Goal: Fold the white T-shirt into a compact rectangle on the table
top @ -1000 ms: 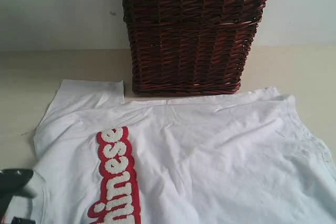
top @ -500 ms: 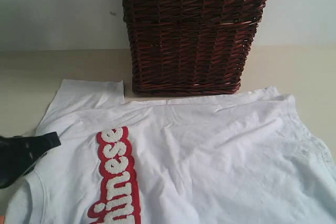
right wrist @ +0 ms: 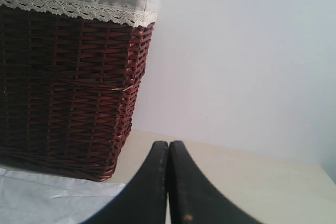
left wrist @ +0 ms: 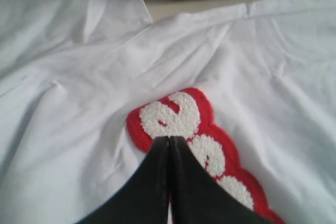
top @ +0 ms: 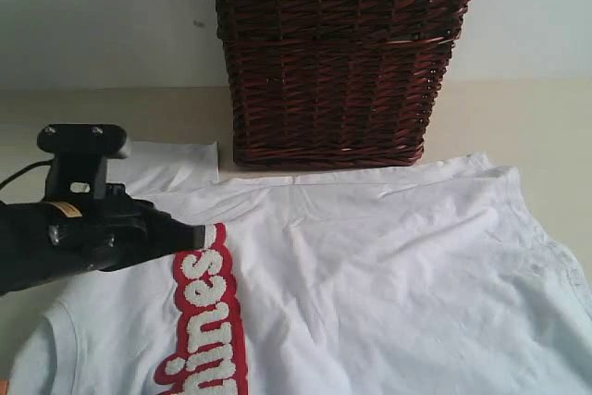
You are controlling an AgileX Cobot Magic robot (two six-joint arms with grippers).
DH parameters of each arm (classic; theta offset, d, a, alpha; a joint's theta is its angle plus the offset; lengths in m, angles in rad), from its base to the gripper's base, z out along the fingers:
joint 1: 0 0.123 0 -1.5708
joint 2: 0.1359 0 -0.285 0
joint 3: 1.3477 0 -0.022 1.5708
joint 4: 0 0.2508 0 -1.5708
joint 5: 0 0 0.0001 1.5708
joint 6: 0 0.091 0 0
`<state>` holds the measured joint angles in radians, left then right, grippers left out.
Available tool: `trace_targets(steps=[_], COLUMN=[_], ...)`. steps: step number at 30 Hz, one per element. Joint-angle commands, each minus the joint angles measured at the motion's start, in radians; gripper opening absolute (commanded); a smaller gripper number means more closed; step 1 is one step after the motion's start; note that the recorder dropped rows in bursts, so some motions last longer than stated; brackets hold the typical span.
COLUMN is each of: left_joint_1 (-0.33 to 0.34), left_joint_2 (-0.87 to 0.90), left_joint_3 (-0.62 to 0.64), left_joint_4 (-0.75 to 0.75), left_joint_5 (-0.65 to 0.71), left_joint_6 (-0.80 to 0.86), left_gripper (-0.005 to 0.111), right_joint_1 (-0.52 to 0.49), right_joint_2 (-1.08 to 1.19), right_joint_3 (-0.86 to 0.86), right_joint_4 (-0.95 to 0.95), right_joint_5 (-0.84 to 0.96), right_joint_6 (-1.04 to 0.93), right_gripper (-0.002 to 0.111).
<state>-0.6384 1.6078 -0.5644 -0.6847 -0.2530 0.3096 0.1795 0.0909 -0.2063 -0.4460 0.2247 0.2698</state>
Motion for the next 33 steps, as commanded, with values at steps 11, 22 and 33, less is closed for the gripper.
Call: trace_targets(steps=[11,22,33], left_joint_1=[0.001,0.001,0.001], left_joint_2=[0.060,0.060,0.060], left_joint_3=[-0.005,-0.005,-0.005], left_joint_4=[0.046,0.046,0.046], left_joint_5=[0.012,0.012,0.012], left_joint_6=[-0.003,-0.003,-0.003], left_gripper=[0.000,0.000,0.000], right_joint_1=[-0.005,-0.005,-0.005], right_joint_2=[-0.006,-0.006,0.232], right_joint_3=[0.002,-0.012,-0.023], right_joint_4=[0.015,0.074,0.333], right_joint_5=[-0.014,-0.056,-0.115], right_joint_6=[0.004,-0.058,-0.067], right_gripper=[0.000,0.000,0.000])
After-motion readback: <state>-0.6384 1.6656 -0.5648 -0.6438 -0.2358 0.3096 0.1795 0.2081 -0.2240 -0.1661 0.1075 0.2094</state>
